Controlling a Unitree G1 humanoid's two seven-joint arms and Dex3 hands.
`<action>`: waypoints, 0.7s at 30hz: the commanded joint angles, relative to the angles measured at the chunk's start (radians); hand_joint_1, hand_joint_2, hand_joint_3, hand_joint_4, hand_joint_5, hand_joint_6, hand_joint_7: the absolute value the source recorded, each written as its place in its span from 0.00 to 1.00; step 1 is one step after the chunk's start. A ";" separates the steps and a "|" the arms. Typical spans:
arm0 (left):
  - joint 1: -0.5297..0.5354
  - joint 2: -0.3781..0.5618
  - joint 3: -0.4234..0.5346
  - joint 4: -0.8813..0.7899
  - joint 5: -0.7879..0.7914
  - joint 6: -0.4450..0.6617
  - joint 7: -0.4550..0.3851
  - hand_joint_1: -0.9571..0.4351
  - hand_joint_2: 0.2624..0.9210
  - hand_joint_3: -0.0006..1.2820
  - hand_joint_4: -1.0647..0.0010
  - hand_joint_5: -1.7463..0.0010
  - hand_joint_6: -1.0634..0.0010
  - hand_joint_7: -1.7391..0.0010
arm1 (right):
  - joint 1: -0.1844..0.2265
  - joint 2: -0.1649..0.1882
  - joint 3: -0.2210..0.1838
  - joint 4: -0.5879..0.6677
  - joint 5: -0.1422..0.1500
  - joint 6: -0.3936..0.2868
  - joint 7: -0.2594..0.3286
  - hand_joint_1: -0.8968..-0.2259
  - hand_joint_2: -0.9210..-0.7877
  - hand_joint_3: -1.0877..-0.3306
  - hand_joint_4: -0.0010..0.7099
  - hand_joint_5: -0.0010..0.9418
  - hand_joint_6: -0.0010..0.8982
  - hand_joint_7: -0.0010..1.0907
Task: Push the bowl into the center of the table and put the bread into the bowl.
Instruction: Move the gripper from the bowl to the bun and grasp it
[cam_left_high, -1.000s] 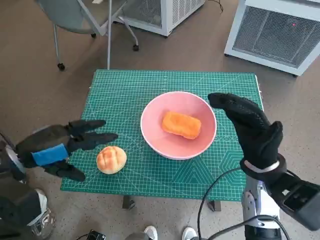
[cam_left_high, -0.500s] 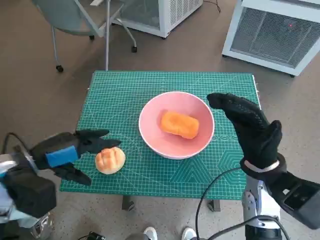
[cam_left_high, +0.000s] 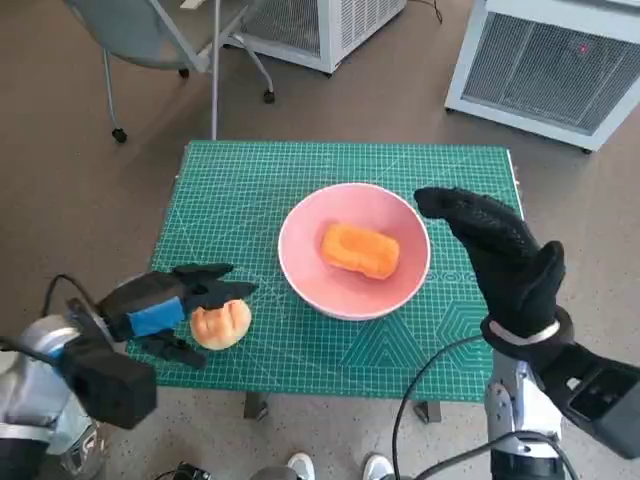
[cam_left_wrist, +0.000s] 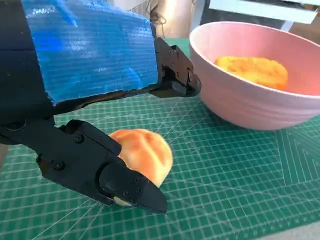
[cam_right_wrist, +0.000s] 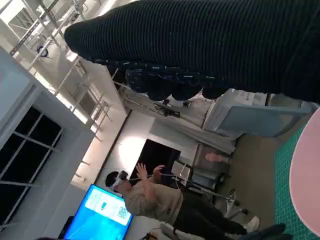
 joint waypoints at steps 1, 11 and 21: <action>-0.021 -0.015 -0.027 0.026 0.036 -0.008 0.028 0.45 0.79 0.00 0.73 1.00 0.65 1.00 | 0.011 -0.007 -0.006 0.011 0.011 0.012 0.008 0.38 0.00 0.48 0.00 0.00 0.00 0.31; -0.037 -0.036 -0.057 0.039 0.085 0.036 0.058 0.60 0.83 0.01 0.61 0.98 0.54 0.97 | 0.016 -0.011 -0.010 0.004 0.013 0.014 0.008 0.39 0.00 0.47 0.00 0.00 0.00 0.31; -0.043 -0.037 -0.069 0.045 0.117 0.030 0.093 0.69 0.99 0.11 0.41 0.34 0.51 0.36 | 0.016 -0.011 -0.012 0.007 0.009 0.013 0.006 0.39 0.00 0.47 0.00 0.00 0.00 0.31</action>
